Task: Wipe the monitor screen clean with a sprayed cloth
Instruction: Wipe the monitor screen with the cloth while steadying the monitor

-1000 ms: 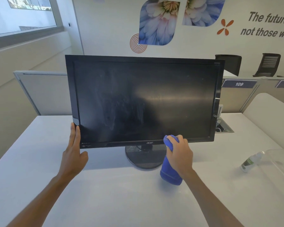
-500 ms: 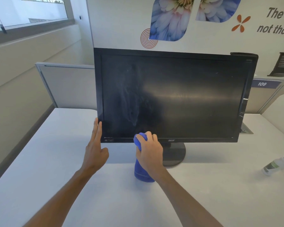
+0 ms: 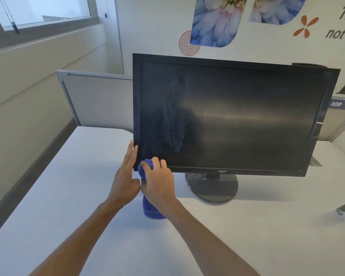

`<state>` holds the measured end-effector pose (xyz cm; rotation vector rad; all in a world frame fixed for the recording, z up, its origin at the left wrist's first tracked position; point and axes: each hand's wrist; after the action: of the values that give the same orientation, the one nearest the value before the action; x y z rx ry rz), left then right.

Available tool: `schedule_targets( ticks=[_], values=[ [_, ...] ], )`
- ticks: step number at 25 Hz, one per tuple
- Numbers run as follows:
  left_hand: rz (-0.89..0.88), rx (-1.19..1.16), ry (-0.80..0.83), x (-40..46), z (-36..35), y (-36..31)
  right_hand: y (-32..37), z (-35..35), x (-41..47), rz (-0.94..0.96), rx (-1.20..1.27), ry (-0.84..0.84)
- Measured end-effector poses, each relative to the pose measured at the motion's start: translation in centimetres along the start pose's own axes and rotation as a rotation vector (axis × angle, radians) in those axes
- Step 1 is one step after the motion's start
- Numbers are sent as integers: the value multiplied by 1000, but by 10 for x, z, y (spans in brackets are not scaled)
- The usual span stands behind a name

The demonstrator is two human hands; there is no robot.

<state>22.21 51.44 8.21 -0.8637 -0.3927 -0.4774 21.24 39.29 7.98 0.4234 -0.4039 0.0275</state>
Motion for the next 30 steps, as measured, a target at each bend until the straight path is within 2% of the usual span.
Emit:
schedule_targets(
  ticks=[3,6,9,12,15,23,30],
  values=[
    [-35,23,8,3,8,7,-10,7,-5,143,115,14],
    [-49,19,-1,3,12,8,-21,1,-8,421,-114,21],
    [22,-26,15,0,14,7,-32,-7,-4,527,-406,68],
    [51,5,56,-2,13,6,-43,-8,-4,565,-515,-3],
    [56,59,99,-3,12,4,-63,-2,-7,540,-584,3],
    [222,184,106,-3,0,-24,-146,38,-18,399,-519,10],
    [292,352,119,-1,-15,-38,-235,73,-29,290,-524,2]
  ],
)
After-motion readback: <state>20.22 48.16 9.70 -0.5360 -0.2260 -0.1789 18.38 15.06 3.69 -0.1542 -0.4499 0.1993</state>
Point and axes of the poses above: each hand's wrist, its own x-axis towards the middle knuckle, its own z-axis out of the back of the hand, y = z × x, and after that the axes turned 11 degrees about -z, right-handed
